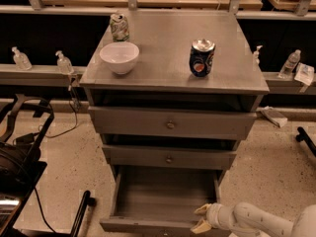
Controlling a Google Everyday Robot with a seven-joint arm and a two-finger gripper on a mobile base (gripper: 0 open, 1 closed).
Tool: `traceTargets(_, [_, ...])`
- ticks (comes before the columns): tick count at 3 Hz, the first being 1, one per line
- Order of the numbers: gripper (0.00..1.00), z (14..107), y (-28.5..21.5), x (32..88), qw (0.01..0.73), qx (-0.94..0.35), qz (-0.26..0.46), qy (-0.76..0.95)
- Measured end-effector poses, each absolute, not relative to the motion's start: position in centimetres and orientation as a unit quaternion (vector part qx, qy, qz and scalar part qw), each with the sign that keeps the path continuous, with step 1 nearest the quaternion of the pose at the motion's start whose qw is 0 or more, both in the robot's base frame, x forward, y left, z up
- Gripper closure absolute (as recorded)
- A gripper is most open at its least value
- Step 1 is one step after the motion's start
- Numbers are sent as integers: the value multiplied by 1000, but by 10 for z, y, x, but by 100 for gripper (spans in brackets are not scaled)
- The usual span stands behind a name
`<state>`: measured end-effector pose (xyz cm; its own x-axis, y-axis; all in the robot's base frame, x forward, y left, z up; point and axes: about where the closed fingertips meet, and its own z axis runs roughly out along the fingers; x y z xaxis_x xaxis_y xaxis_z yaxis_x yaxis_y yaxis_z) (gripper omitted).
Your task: Close bottom drawer
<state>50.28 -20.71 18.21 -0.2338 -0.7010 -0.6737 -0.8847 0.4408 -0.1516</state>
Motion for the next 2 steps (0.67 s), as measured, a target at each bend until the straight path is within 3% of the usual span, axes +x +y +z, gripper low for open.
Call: traceTargets(2, [74, 182, -207, 503, 348, -512, 132, 774])
